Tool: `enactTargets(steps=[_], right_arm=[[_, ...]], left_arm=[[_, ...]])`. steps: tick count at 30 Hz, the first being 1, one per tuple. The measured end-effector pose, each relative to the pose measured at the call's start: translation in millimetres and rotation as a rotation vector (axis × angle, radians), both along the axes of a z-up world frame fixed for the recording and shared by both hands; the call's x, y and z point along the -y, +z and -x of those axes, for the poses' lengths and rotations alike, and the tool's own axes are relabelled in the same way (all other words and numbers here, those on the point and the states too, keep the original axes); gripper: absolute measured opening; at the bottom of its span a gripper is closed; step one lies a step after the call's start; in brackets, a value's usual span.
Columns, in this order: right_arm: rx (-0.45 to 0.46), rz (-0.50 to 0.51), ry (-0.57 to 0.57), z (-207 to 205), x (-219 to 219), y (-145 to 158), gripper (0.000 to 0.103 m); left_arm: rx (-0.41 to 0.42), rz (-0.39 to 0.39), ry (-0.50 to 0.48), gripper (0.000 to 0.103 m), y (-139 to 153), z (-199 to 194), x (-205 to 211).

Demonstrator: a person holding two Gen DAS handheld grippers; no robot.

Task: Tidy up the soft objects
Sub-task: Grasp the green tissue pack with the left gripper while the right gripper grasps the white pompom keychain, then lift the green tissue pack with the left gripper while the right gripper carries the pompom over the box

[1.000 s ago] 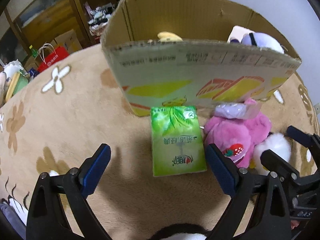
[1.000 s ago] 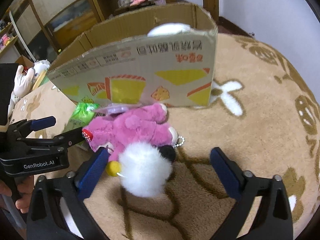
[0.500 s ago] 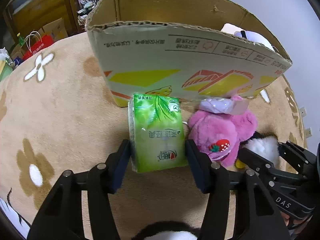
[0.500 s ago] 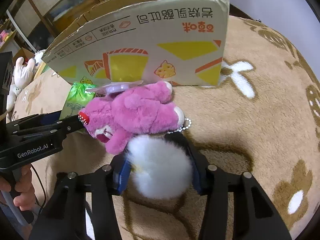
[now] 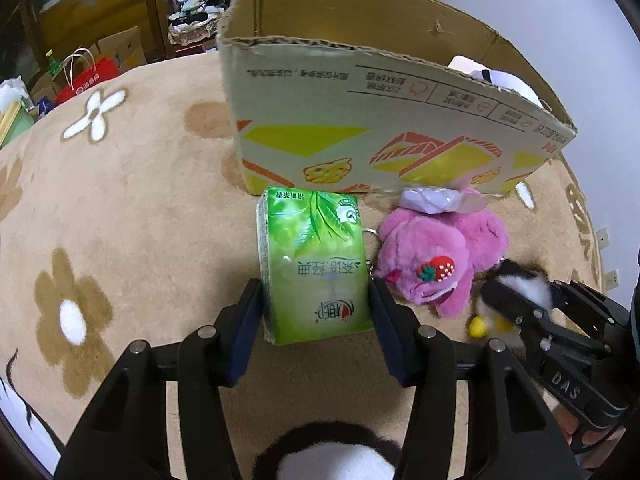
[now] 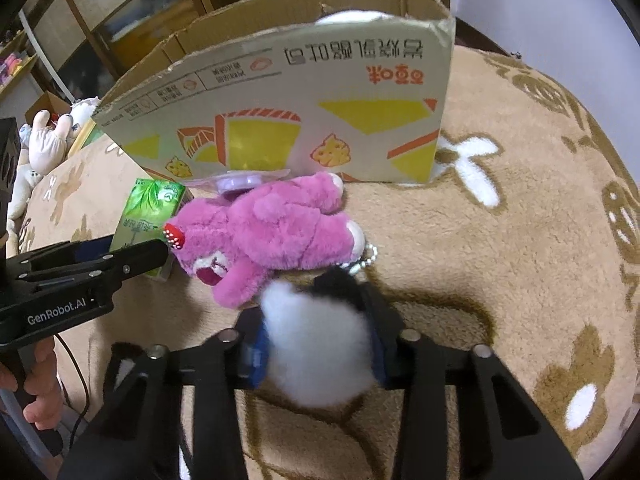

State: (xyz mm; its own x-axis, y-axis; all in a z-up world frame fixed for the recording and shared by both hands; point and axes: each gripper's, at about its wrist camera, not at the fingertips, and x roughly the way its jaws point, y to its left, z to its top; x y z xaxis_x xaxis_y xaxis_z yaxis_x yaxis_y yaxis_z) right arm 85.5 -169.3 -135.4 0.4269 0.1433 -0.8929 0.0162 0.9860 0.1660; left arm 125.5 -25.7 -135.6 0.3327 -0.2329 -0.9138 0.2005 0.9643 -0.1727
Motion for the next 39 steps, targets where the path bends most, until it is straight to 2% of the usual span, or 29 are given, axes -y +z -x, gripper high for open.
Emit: enactTargets(steps=[5,10,19,24,30,39], right_arm=[[0.011,0.009,0.009,2,-4,6,0.034],[0.03,-0.009,-0.003,6,-2,10,0.034],[0.143,-0.042,-0.028,18,6,38,0.034],[0.241,-0.055,-0.035,27,11,67,0.034],[0.349,-0.066,-0.024,32,14,99,0.034],[0.464,-0.07,0.009,22,12,139,0.034]], left_arm=[[-0.009,0.012,0.001,0.05,3,9,-6],[0.018,-0.024,0.009,0.05,12,20,-5],[0.081,-0.019,0.028,0.05,37,39,-13],[0.164,-0.028,0.012,0.05,60,53,-9],[0.304,-0.033,0.005,0.05,91,65,-6],[0.492,-0.064,0.021,0.05,133,61,-5]])
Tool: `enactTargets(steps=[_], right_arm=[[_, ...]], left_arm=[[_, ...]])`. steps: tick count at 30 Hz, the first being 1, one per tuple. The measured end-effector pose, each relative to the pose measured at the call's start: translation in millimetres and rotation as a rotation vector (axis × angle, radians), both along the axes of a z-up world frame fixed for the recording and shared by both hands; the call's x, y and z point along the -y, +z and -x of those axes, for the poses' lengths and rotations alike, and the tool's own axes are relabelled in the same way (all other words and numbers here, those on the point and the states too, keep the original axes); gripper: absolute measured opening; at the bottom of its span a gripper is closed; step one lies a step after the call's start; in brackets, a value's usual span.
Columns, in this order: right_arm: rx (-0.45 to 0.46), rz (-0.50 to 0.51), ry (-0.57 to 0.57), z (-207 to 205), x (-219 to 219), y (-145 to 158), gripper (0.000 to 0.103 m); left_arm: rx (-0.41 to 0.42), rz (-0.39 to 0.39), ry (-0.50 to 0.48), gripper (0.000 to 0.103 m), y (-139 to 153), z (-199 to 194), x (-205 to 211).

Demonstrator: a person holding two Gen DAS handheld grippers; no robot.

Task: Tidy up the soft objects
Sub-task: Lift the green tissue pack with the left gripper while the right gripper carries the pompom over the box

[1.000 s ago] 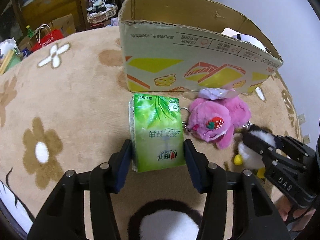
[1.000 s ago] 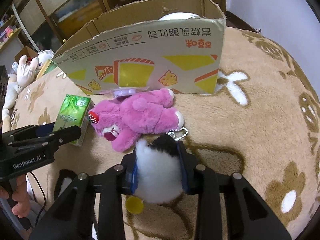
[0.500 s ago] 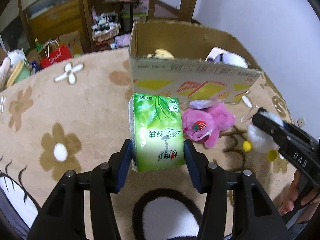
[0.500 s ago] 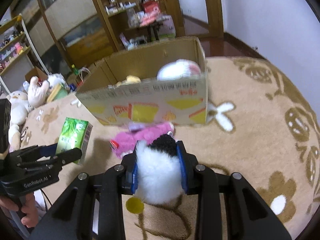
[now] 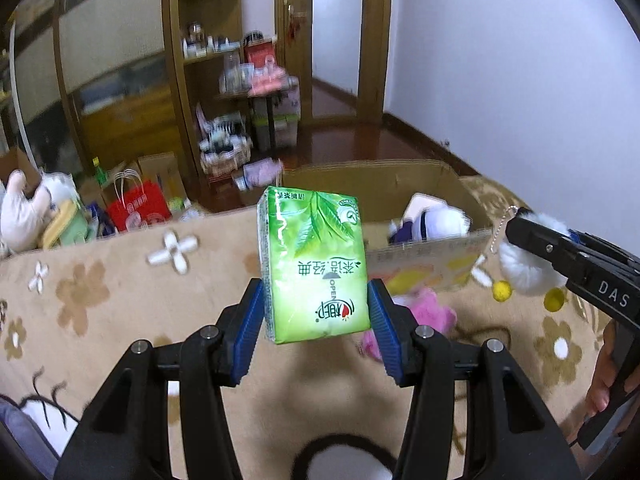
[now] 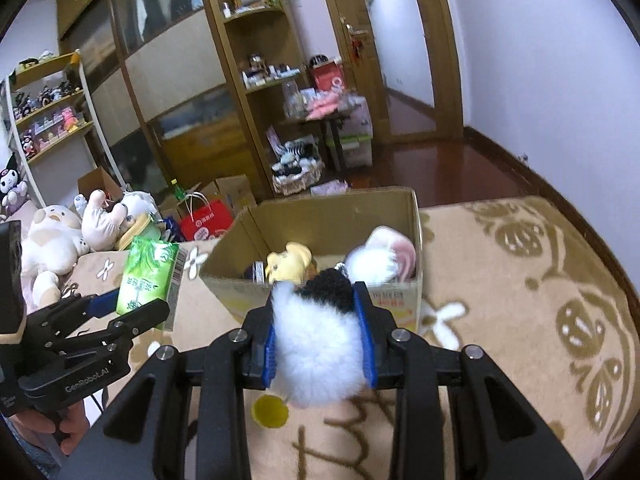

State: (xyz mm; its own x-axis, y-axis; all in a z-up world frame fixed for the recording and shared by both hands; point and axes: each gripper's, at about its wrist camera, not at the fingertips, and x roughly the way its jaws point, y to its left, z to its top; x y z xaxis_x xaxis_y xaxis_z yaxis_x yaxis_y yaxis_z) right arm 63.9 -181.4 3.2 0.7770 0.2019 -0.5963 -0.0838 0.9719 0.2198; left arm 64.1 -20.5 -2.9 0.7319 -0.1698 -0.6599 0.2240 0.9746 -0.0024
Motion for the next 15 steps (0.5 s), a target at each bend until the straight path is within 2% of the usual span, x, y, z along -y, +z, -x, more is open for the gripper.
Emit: enactTargets(steps=[4,9,15], right_arm=[[0.03,0.014,0.011,-13,-3,10,0.034],[0.059,0.028,0.017,-29,-2,17,0.034],[0.084,0.052,0.03,-52,0,17,0.034]], left_arm=[[0.055,0.006,-0.026,0.05,15,-11,5],[0.121,-0.022,-0.061,0.05,26,-26,15],[0.119,-0.045,-0.081,0.051,20,-55,22]])
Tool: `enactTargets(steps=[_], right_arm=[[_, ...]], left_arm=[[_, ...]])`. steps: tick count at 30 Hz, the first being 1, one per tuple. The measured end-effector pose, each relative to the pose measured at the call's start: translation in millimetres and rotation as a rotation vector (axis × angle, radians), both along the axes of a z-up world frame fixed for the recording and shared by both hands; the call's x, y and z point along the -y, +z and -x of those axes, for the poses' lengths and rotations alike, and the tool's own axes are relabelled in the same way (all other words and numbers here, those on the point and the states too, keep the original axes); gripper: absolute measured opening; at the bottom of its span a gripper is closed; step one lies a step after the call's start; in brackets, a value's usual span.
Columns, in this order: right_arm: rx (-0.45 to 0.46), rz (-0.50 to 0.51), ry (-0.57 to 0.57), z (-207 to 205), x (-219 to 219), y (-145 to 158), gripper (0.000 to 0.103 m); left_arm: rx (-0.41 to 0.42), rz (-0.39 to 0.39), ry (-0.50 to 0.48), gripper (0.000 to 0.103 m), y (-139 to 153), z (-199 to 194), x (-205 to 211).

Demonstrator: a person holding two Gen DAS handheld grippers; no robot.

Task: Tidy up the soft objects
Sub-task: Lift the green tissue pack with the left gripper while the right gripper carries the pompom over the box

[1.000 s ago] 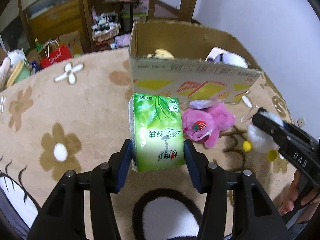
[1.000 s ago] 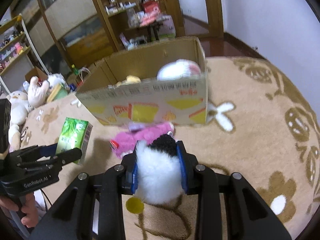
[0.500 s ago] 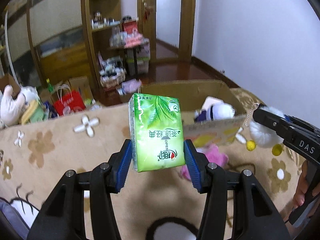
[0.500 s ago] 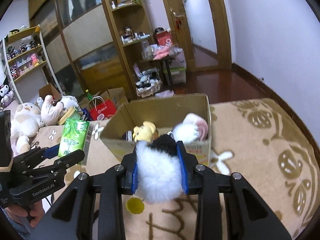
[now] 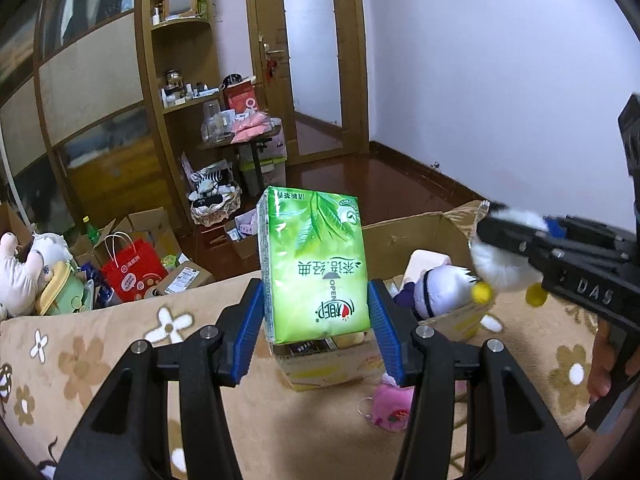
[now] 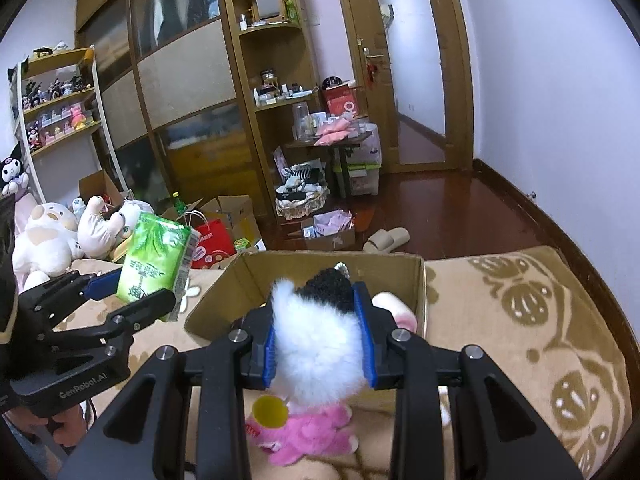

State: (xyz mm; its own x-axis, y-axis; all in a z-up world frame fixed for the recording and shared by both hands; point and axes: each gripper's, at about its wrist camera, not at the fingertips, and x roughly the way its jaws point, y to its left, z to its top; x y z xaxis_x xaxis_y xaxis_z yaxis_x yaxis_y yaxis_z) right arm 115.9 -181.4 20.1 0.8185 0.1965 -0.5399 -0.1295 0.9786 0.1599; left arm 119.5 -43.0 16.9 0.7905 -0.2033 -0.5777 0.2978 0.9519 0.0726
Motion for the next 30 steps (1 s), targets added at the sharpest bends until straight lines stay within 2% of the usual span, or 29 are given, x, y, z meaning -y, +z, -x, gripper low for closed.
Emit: enactTargets(steps=[7,13,19,30], right_arm=[[0.002,-0.026,-0.013,-14,6,-2,0.034],[0.002,-0.04,-0.008,-21,5,-10,0.034],[-0.028,-0.045,0.002,-33,4,-28,0.034],[-0.073,-0.03,0.009,-50,-2,-51,0.035]], left_arm=[[-0.058,0.015,0.015,0.051,-20,-23,-1],[-0.07,-0.002,0.014,0.051,-37,-32,4],[-0.123,0.014,0.02,0.051,-53,-46,2],[-0.142,0.024,0.016,0.051,-62,-49,2]])
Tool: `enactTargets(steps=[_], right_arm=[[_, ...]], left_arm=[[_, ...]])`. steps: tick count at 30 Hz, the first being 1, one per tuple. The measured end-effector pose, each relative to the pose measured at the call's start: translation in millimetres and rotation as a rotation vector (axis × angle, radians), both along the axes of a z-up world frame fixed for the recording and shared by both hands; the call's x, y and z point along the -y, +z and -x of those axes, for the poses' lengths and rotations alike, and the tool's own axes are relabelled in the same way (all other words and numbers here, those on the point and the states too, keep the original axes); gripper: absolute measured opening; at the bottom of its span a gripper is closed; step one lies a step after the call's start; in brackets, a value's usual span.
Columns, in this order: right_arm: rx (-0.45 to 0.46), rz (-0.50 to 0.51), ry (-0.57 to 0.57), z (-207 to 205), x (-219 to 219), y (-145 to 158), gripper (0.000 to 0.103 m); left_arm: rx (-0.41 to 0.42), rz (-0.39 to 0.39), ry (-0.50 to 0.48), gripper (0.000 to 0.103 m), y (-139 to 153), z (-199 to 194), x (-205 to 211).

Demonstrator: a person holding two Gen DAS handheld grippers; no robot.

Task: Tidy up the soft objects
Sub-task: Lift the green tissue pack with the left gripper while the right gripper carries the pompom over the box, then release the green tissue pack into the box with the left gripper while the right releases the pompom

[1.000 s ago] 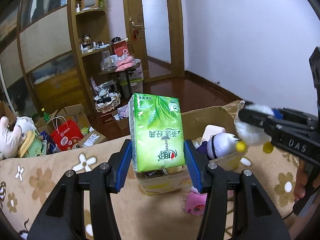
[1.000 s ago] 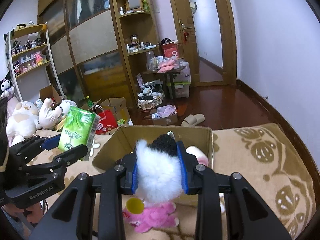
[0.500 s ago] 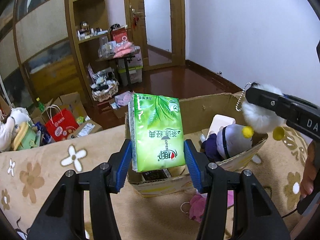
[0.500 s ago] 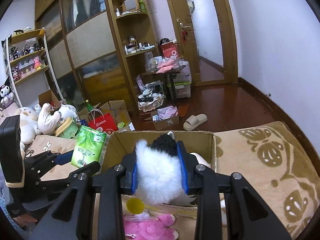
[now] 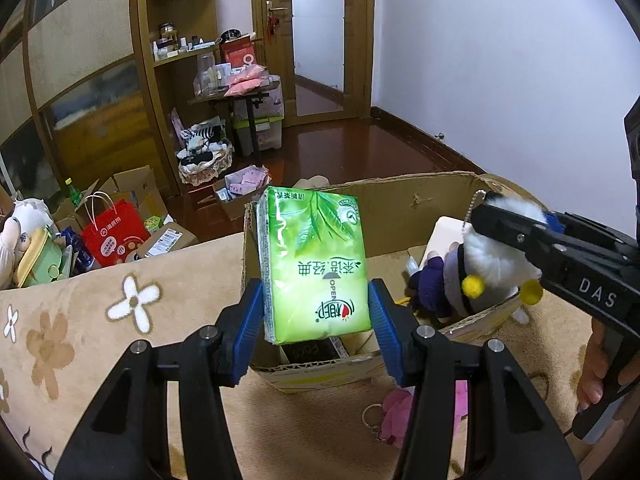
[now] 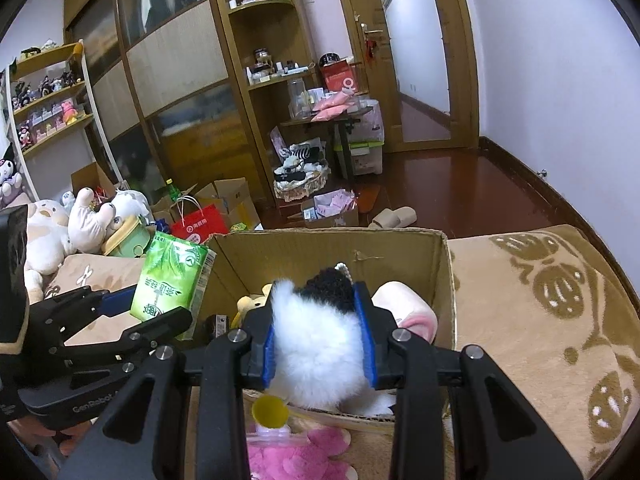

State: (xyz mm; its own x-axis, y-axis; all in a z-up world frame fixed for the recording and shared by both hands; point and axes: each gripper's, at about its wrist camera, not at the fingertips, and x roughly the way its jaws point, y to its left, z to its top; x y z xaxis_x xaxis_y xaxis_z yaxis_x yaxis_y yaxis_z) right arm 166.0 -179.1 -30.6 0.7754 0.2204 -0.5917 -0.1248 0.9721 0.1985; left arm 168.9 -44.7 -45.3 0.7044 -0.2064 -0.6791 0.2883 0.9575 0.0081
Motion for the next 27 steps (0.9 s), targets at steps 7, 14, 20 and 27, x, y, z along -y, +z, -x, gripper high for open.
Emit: enactTargets(steps=[7,14,20,27], right_arm=[[-0.002,0.0,-0.002,-1,-1,-1,0.035],[-0.016,-0.011,-0.016,-6,-2,-9,0.035],[-0.019,-0.017,-0.021,-6,3,-12,0.037],[-0.035,-0.033,-0.033,-8,7,-17,0.037]], left_arm=[[-0.002,0.005,-0.011,0.051,-3,-1,1],[-0.005,-0.006,-0.028,0.052,-5,-3,5],[0.001,-0.012,-0.038,0.054,-2,-3,7],[0.005,-0.014,-0.017,0.058,0,-2,7]])
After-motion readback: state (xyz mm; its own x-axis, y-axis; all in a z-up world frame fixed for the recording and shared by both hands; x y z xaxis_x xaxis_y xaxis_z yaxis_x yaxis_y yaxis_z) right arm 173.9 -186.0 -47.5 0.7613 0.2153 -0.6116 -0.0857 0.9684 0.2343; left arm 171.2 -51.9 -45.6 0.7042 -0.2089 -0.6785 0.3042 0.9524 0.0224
